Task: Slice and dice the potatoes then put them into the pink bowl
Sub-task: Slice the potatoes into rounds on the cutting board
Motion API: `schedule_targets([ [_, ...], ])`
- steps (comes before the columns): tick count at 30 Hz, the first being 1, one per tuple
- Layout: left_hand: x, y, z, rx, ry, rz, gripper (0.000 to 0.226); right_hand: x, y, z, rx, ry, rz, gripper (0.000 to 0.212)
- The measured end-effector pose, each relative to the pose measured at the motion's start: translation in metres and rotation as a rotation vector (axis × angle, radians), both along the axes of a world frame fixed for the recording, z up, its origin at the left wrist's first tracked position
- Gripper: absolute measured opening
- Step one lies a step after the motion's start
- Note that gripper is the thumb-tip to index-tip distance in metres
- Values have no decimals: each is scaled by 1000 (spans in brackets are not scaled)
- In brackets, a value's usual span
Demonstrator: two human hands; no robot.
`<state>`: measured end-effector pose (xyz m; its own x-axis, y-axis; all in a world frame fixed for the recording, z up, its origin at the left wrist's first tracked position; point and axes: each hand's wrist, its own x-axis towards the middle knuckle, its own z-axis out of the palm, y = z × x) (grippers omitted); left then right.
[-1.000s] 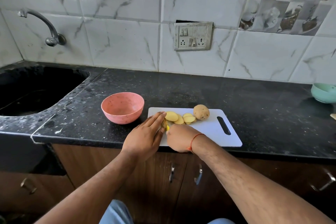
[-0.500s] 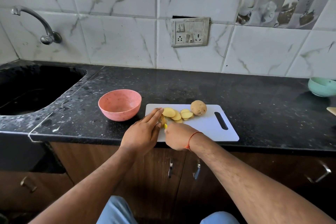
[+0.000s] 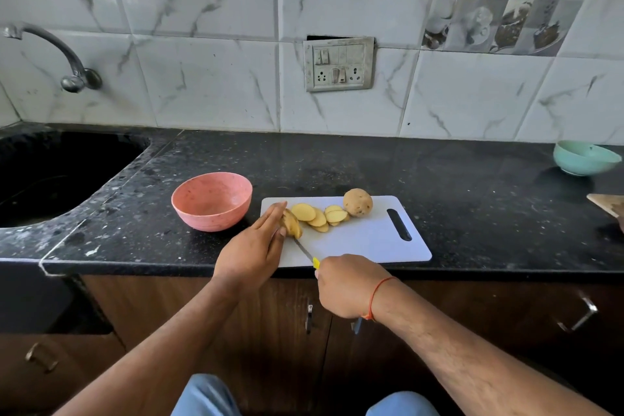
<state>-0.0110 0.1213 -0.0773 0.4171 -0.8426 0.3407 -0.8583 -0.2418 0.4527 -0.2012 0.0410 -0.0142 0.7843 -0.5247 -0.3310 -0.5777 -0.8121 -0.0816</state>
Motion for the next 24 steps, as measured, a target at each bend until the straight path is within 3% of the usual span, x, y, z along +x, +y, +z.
schedule_targets([
  [4,7,-2,-7,-11,-6,-38,63,-15,-8,-4,23,-102,-45,15],
  [10,3,-3,-8,-18,39,45,73,-29,-24,-12,159,-215,-174,28],
  [16,3,-3,-6,-29,84,84,66,-43,-37,-1,356,-376,-262,37],
  [24,25,-3,-3,-59,333,28,69,-18,-46,4,104,-271,-104,40],
])
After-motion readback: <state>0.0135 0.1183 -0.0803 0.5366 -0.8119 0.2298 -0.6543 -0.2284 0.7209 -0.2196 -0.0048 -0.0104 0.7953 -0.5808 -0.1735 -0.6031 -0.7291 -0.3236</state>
